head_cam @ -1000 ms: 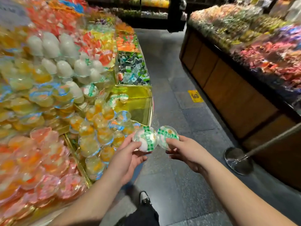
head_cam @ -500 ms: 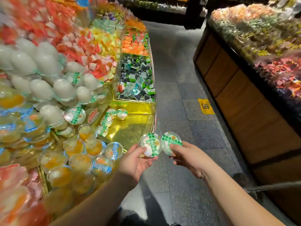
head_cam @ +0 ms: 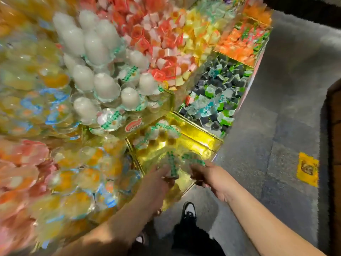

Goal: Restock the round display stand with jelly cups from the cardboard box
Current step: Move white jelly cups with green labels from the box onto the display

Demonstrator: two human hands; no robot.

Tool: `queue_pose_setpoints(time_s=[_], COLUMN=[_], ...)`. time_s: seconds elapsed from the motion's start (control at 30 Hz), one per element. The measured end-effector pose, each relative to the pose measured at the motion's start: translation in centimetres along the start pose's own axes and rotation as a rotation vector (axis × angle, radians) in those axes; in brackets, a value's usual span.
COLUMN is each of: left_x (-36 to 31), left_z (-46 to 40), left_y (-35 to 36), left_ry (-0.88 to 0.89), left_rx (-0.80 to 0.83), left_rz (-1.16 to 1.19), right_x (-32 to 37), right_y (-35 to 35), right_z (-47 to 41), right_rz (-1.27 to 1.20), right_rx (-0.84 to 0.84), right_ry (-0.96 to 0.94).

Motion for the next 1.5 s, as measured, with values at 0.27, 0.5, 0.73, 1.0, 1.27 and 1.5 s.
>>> queue_pose_setpoints(time_s=[0.27,0.5,0.73,1.0,1.27,1.5], left_x=[2.1,3.3,3.4,3.0,3.6,2.8], left_z=[-6.5,-13.3,-16.9,-19.6,-20.4,-19.2], left_y=[2.4,2.2,1.5,1.8,1.7,2.2], left_ry=[-0.062,-0.046,-0.084,-0.079,0.0,-0.055], left_rx=[-0.281,-0.572,-0.607,-0.619,-0.668,-0.717], left_rz=[0.278,0.422,0.529,0.596,0.628,0.471], right_x=[1.6,0.0,-1.0,-2.1,-2.2,-0.8], right_y=[1.4,5.7,9.6,11.8,12.2,12.0], right_z=[-10.9,-17.4,-21.3,-23.1,-23.3,-22.4], right_rz=[0.119,0.211,0.266,0.258,0.365,0.57], right_rx=[0.166,0.172,0.193,0.118,0.058,0.069], right_ry=[0.099,0.149,0.113,0.069,-0.038,-0.071])
Point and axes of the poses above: each hand's wrist, its own z-axis away from the middle knuckle, its own y-axis out of the palm, x = y × z, the point moved 2 cm from there along -z, towards the middle knuckle, and after that the axes turned 12 degrees about -x, right-handed, at the moved point
